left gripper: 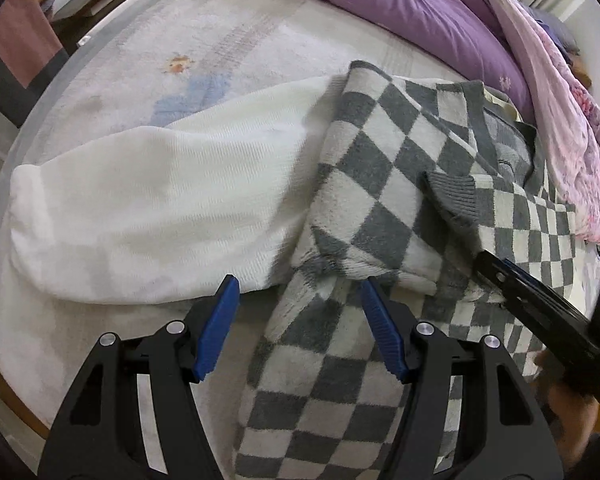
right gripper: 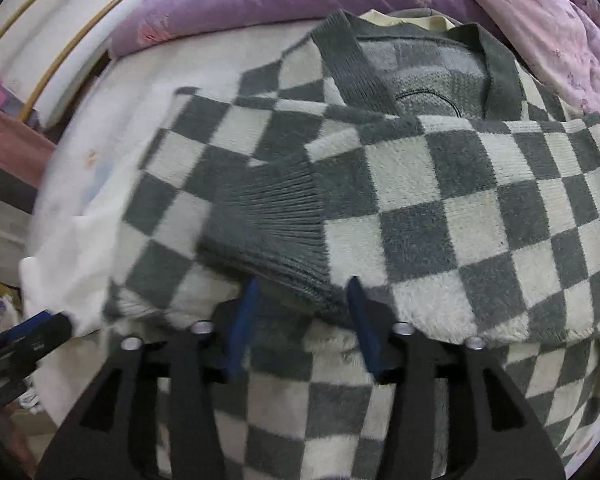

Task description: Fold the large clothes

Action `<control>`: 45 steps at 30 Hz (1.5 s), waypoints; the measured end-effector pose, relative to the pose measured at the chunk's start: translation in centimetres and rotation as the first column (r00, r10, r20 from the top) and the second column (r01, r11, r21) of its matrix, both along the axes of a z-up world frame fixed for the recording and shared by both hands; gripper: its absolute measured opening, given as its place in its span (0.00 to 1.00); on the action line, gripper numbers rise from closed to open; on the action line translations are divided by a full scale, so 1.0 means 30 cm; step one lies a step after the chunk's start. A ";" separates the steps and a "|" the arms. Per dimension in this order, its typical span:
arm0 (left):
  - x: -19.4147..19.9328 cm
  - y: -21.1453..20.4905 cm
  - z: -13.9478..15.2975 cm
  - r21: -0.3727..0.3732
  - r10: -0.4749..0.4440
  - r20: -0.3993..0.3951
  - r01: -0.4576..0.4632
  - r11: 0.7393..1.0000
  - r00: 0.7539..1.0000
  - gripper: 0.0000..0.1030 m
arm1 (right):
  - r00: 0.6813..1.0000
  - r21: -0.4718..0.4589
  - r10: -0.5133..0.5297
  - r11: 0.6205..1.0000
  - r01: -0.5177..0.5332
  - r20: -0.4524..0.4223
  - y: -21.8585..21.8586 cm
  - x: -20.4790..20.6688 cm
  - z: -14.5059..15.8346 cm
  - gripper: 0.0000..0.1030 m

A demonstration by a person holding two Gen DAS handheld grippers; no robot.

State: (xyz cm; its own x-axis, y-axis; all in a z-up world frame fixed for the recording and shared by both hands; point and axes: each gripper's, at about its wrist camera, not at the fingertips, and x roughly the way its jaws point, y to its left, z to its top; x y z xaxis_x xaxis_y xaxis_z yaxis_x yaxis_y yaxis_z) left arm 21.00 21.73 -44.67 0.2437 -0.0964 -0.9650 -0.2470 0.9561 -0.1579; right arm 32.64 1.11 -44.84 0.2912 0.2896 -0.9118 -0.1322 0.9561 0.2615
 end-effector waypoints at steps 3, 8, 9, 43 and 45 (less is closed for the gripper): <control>0.042 -0.048 -0.010 -0.040 -0.012 0.008 0.013 0.999 1.000 0.63 | 1.000 0.047 0.003 0.999 -0.004 0.028 -0.080 -0.022 0.068 0.46; 0.140 -0.215 -0.019 -0.072 -0.084 0.038 0.086 0.994 0.996 0.63 | 0.988 -0.018 -0.144 0.989 0.145 0.049 -0.360 -0.011 0.091 0.46; 0.162 -0.254 -0.018 -0.077 -0.100 0.048 0.104 0.992 0.994 0.63 | 0.981 -0.044 -0.189 0.981 0.191 0.037 -0.448 0.000 0.074 0.40; 0.794 -0.083 -0.194 -0.065 0.050 -0.121 -0.058 0.996 0.991 0.79 | 0.827 -0.012 -0.532 0.842 0.539 -0.180 -1.180 0.479 -0.031 0.49; 0.823 -0.086 -0.224 -0.046 0.039 -0.151 -0.046 0.998 0.988 0.79 | 0.821 -0.017 -0.535 0.840 0.543 -0.202 -1.184 0.520 -0.054 0.49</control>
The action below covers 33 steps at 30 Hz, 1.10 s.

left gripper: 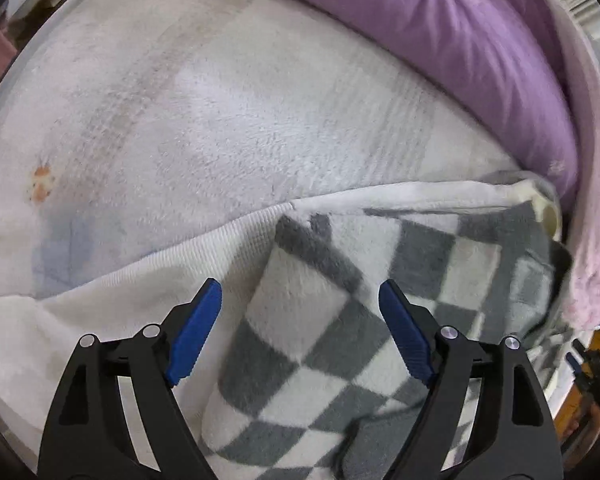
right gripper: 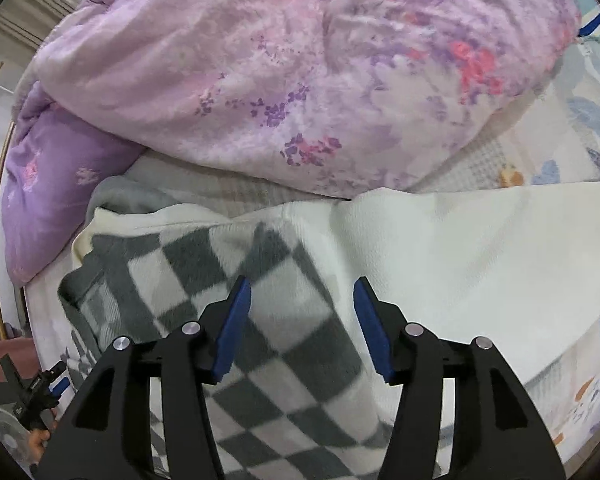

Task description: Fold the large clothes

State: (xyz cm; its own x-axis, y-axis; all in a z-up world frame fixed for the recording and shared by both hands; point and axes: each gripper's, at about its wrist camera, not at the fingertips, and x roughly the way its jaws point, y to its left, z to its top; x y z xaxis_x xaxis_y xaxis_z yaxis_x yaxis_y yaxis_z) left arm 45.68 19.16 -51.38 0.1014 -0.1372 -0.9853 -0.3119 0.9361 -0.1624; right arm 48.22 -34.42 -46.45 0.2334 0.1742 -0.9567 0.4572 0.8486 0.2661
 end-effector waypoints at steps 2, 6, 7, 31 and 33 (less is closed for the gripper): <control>0.026 0.003 -0.011 -0.001 -0.002 -0.003 0.002 1.000 1.000 0.79 | 1.000 0.033 -0.014 0.999 0.015 -0.025 -0.006 0.034 -0.025 0.50; 0.062 0.005 -0.049 -0.001 0.006 -0.035 -0.006 1.000 0.999 0.79 | 0.998 0.038 -0.006 0.999 0.009 -0.067 0.009 0.092 -0.071 0.50; 0.066 0.006 -0.056 0.005 0.005 -0.042 -0.005 1.000 0.999 0.78 | 0.996 0.046 -0.008 0.999 0.012 -0.090 0.006 0.101 -0.090 0.50; -0.096 -0.030 0.198 -0.045 0.019 0.204 -0.010 0.999 0.979 0.23 | 0.981 0.112 0.031 0.992 -0.053 0.191 0.062 -0.149 0.125 0.17; -0.170 -0.044 0.268 -0.044 0.010 0.250 0.001 0.999 0.968 0.23 | 0.974 0.114 0.038 0.991 -0.065 0.225 0.078 -0.208 0.178 0.17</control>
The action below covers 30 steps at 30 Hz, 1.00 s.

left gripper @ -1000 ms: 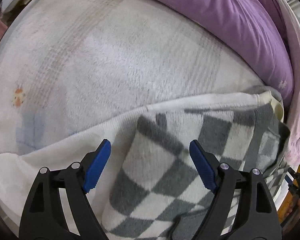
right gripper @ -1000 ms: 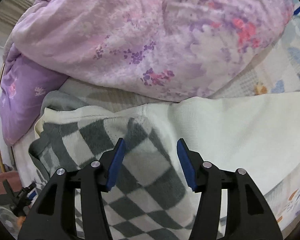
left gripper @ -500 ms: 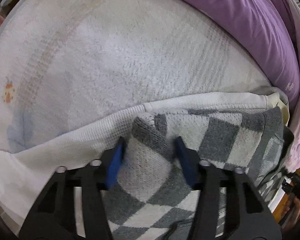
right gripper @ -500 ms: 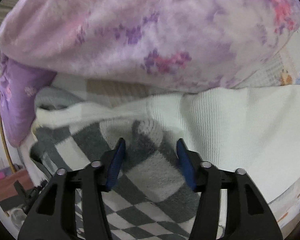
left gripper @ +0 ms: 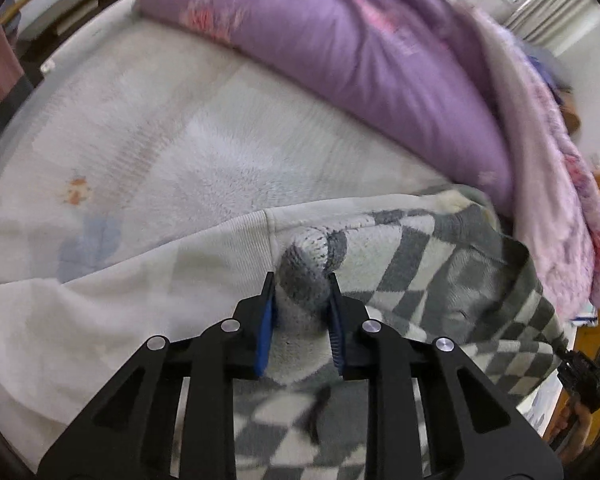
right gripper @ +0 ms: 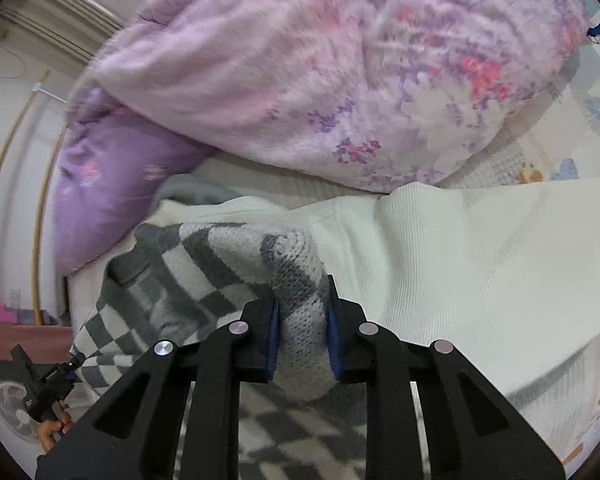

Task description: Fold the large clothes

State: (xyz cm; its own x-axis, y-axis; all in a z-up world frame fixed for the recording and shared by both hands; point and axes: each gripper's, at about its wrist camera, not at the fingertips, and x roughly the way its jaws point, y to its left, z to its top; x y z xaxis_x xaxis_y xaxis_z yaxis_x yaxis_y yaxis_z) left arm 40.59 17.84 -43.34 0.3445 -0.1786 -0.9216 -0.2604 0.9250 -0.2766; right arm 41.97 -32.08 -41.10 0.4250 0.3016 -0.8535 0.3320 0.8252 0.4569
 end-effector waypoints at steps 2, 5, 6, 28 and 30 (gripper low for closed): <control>-0.087 -0.019 0.061 0.020 -0.003 0.035 0.002 1.000 0.999 0.19 | 0.999 -0.010 0.016 1.000 -0.015 0.029 0.007 -0.069 0.062 0.17; -0.232 0.019 0.140 0.032 0.015 0.075 -0.018 0.999 0.997 0.17 | 0.998 0.011 0.024 1.000 -0.024 0.053 0.016 -0.176 0.129 0.17; -0.276 0.031 0.162 0.063 0.019 0.082 -0.024 0.998 0.996 0.13 | 0.998 0.019 0.037 0.999 -0.038 0.059 0.021 -0.223 0.150 0.17; 0.051 0.055 -0.139 -0.001 0.018 -0.109 -0.018 1.000 0.994 0.67 | 0.997 0.104 0.069 0.992 -0.072 0.032 0.079 -0.422 0.078 0.15; 0.114 0.049 -0.183 0.033 0.011 -0.135 -0.007 0.999 0.991 0.69 | 0.998 0.112 0.062 0.992 -0.064 0.023 0.065 -0.413 0.058 0.15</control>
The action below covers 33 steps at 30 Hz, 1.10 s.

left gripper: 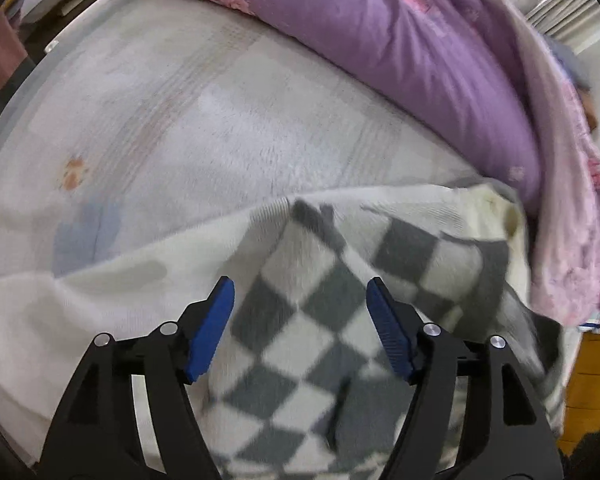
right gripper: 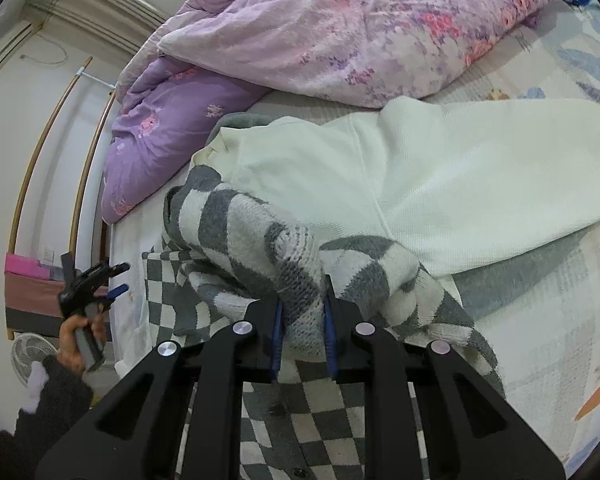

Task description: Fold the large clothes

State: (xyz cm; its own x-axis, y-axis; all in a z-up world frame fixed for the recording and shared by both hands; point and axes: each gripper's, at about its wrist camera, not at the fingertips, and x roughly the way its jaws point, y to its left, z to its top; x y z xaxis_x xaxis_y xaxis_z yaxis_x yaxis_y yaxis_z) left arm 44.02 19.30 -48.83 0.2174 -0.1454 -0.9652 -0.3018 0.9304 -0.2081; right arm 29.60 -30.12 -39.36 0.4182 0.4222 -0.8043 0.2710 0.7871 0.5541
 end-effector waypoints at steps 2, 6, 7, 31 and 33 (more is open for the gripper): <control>0.057 0.001 -0.043 0.010 -0.005 -0.024 0.005 1.000 1.000 0.69 | 1.000 0.007 -0.008 1.000 0.008 -0.011 -0.014 0.013 -0.021 0.15; 0.147 0.012 -0.129 0.025 0.014 -0.083 -0.012 1.000 0.996 0.69 | 0.999 0.017 -0.024 1.000 0.024 -0.030 -0.039 0.045 -0.061 0.15; 0.164 0.013 -0.149 0.022 0.012 -0.097 -0.010 1.000 0.995 0.69 | 0.999 0.019 -0.028 0.999 0.029 -0.037 -0.045 0.054 -0.072 0.15; -0.510 0.029 0.380 0.014 -0.110 0.186 0.109 0.994 0.976 0.05 | 0.996 0.020 -0.080 0.997 0.081 -0.034 -0.105 -0.059 0.024 0.15; -0.645 0.065 0.395 -0.025 -0.088 0.164 0.094 0.995 0.983 0.05 | 0.997 0.027 -0.067 0.997 0.067 -0.032 -0.114 -0.126 0.057 0.15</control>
